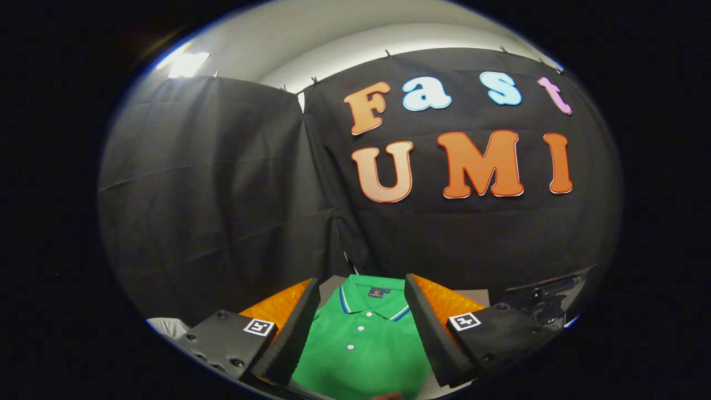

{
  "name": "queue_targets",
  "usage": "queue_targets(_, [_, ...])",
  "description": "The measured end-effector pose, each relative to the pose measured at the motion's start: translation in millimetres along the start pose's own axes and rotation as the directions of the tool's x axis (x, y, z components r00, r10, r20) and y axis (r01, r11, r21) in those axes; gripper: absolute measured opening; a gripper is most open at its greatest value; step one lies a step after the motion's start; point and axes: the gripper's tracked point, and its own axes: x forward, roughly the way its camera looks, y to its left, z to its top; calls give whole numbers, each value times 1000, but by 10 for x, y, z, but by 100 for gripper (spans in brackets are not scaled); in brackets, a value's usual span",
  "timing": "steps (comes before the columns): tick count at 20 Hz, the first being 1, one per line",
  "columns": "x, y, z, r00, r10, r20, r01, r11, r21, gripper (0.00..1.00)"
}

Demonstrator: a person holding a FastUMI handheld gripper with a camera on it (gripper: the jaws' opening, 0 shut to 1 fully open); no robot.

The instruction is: Put the clothes into the washing machine and then close the washing machine lid.

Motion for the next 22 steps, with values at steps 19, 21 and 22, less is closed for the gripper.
queue_targets(19, [589, 40, -1474, 944, -21, -331, 7, 999, -44, 98])
queue_targets(21, [586, 43, -1503, 951, -12, -309, 6, 1000, -19, 99])
queue_targets(22, [577, 52, -1513, 952, -6, -304, -3, 999, -32, 99])
